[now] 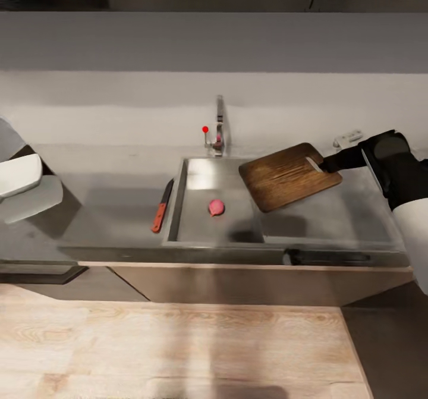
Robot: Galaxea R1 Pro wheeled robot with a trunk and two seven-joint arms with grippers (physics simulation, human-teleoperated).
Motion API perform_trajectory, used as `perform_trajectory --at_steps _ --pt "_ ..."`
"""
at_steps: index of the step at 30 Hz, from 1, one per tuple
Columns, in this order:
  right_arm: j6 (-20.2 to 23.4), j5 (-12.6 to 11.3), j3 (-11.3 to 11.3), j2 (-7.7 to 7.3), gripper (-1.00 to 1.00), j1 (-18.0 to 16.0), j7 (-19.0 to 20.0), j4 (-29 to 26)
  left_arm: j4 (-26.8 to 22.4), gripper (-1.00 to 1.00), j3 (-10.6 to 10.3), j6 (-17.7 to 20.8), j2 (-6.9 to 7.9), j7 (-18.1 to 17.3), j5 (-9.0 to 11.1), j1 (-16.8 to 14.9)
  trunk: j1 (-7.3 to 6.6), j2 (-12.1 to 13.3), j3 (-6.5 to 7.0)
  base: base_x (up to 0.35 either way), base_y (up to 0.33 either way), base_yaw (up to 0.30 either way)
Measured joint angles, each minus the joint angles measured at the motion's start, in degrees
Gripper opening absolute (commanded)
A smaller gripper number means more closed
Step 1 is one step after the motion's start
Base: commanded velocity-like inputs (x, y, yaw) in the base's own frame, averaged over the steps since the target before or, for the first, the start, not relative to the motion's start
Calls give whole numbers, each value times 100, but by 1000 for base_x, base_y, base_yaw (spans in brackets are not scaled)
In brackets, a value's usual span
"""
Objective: In the kitchen, take the Vidalia onion out of the sink, dice it on the chopping board with the paring knife, put the diced onion into the bowl on the countertop, then place both the paring knife and the chopping board into the sink.
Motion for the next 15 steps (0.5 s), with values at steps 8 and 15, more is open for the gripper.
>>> perform_trajectory --at_steps 8,15 --pt "0 -1 -1 -1 -100 20 -1 17 1 100 0 -1 7 0 0 1 0 0 0 0 315 96" --pt "17 -24 -3 -2 -100 29 -7 45 4 100 0 -3 7 0 0 0 -1 -1 29 0 147 -168"
